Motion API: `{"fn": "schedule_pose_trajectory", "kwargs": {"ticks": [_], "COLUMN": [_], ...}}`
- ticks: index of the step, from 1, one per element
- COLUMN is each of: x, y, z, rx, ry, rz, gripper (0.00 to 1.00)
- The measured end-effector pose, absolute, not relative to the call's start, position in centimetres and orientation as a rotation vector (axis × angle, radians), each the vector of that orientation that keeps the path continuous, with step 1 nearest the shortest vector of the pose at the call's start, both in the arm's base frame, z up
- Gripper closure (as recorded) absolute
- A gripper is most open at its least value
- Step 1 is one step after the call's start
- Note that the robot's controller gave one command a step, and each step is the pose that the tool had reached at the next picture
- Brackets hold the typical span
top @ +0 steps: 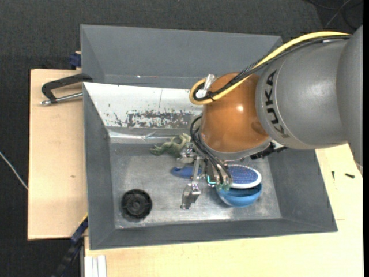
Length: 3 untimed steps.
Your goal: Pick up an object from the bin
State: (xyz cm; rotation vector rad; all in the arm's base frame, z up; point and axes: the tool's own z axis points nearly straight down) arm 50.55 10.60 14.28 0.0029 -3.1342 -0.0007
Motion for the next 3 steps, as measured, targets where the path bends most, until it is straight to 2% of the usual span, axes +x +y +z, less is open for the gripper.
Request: {"fn": "schedule_pose_trajectory", "kwargs": {"ticks": [1,2,3], "x": [54.4,54.3,53.2], "y": [5.5,5.6,4.5], "z": [8.0,7.8,24.4], "rx": [-0.031,-0.030,0.057], "ry": [-3.145,-3.143,-3.154], "rz": [-0.001,-0.003,-0.002], "gripper": [0.00,1.00,1.00]}}
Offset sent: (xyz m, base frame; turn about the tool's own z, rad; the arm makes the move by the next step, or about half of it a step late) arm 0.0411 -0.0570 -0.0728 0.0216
